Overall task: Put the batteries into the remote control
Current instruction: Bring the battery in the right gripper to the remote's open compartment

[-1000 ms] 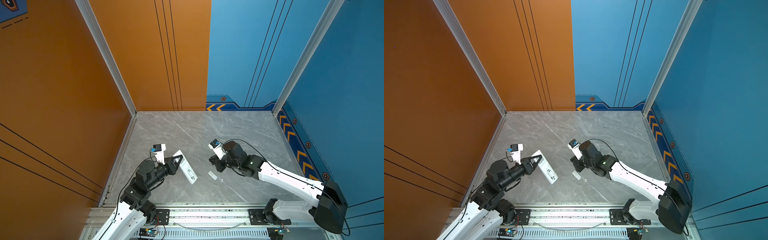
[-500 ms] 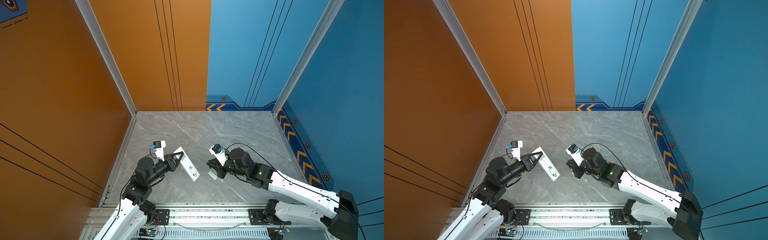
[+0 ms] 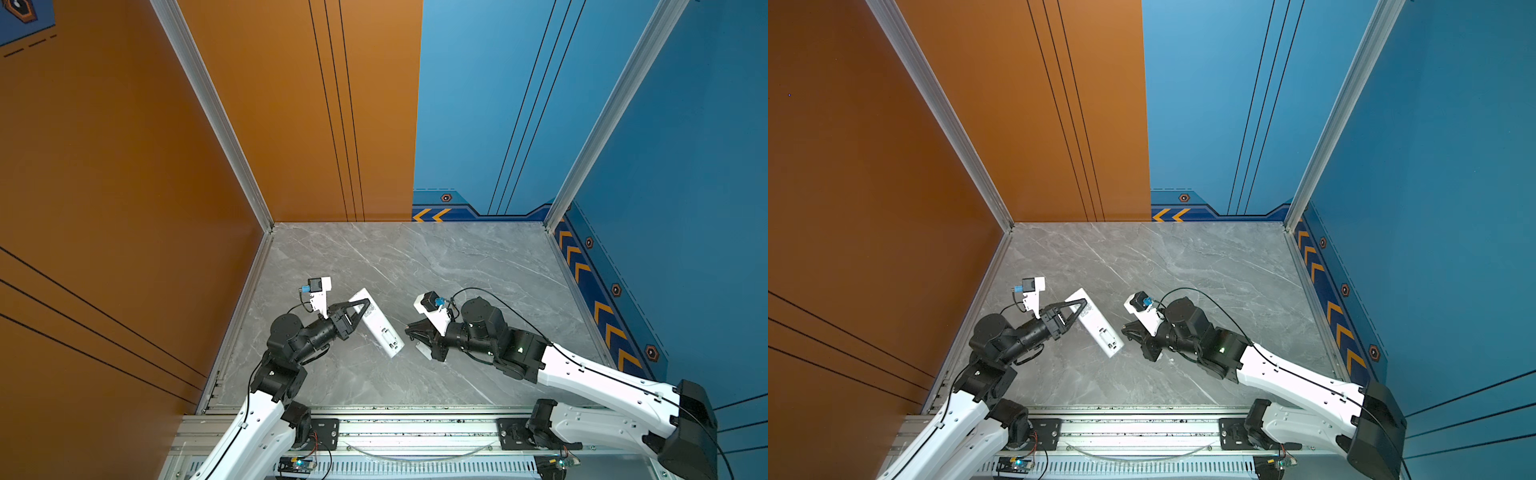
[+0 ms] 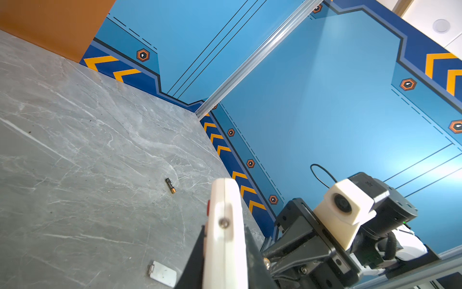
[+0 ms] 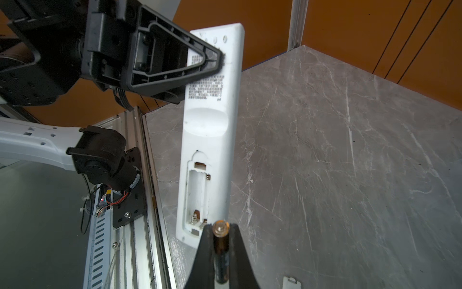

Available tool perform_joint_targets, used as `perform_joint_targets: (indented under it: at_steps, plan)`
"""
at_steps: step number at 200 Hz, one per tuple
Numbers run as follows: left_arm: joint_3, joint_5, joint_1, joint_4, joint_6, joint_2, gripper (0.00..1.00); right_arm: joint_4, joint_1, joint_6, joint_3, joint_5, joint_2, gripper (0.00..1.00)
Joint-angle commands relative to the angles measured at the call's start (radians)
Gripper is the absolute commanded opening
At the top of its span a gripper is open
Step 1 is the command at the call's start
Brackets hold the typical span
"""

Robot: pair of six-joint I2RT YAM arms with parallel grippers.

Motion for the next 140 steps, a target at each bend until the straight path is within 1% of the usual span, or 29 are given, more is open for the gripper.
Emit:
perform_joint_targets:
  at_steps: [1, 52, 90, 140]
  plan:
    - [-0.02, 0.047, 0.014, 0.093, -0.028, 0.01, 0.0, 0.042, 0.013, -0.028, 0.005, -0.033, -0.008, 0.0]
    - [-0.025, 0.055, 0.026, 0.109, -0.04, 0.021, 0.0, 0.08, 0.034, -0.021, 0.011, -0.011, -0.004, 0.0]
    - [-0.035, 0.051, 0.029, 0.109, -0.043, 0.016, 0.0, 0.095, 0.073, -0.031, 0.047, 0.007, 0.054, 0.0]
    - [-0.036, 0.049, 0.031, 0.11, -0.047, 0.012, 0.0, 0.099, 0.104, -0.04, 0.083, 0.072, 0.113, 0.0]
